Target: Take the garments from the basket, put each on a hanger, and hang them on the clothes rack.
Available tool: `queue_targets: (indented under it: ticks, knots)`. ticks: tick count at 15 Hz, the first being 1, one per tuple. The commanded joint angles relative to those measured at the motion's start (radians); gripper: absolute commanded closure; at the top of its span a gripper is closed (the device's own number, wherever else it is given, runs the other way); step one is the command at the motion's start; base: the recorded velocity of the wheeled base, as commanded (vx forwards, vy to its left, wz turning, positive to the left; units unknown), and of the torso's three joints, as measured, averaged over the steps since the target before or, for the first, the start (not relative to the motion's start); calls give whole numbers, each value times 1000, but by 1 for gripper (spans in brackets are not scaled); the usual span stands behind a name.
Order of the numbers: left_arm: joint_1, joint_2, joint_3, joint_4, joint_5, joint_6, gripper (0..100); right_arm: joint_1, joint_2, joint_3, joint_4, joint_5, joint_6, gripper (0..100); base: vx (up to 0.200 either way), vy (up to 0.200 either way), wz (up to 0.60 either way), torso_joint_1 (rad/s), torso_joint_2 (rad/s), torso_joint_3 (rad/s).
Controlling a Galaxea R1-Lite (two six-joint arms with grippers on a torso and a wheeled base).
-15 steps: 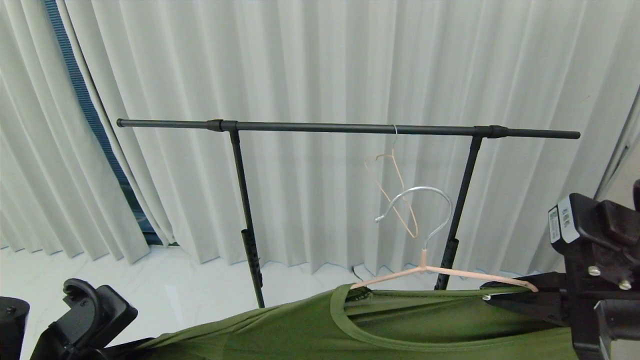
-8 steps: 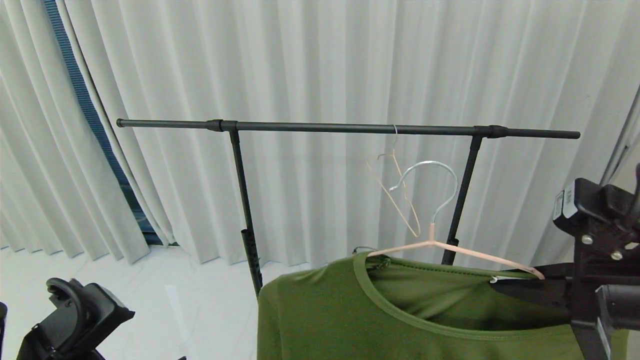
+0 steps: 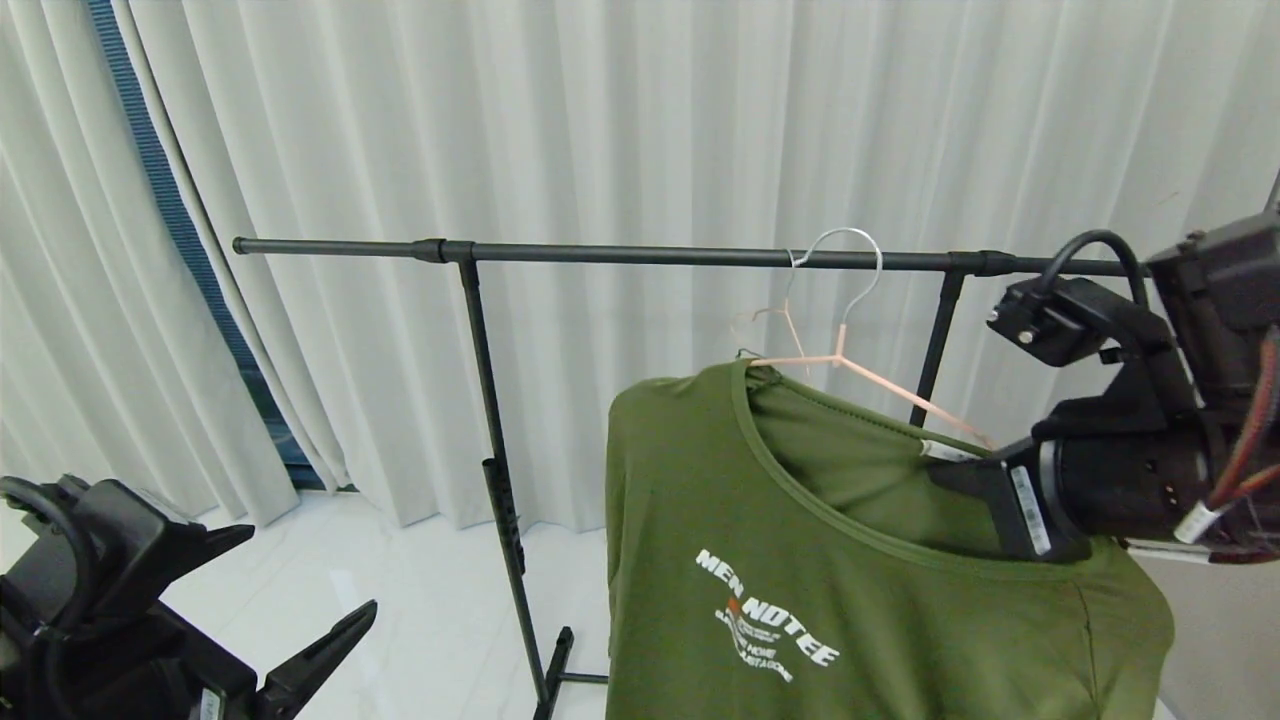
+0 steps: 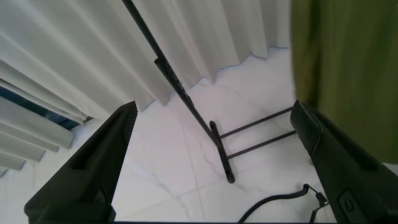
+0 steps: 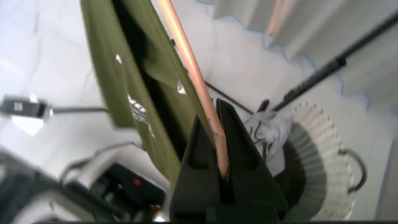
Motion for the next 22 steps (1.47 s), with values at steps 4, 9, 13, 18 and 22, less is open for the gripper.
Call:
queue_targets:
  ticks: [4, 9, 13, 18, 22]
  knots:
    - [5, 18, -3, -1, 4, -1, 0, -16, 200, -197, 51, -106, 91, 100, 0, 0, 0, 0, 0, 0]
    - [11, 43, -16, -1, 23, -7, 0, -16, 211, -212, 50, -117, 91, 100, 80, 0, 0, 1, 1, 3]
    - [17, 49, -17, -1, 23, -7, 0, -15, 231, -231, 50, -120, 91, 100, 200, 0, 0, 1, 1, 2]
    - [17, 50, -17, -1, 23, -6, 0, -15, 234, -237, 50, -122, 91, 100, 200, 0, 0, 4, 2, 5]
    - [17, 50, -10, -2, 21, -3, 0, 2, 248, -237, 50, -132, 91, 100, 200, 0, 0, 1, 0, 4]
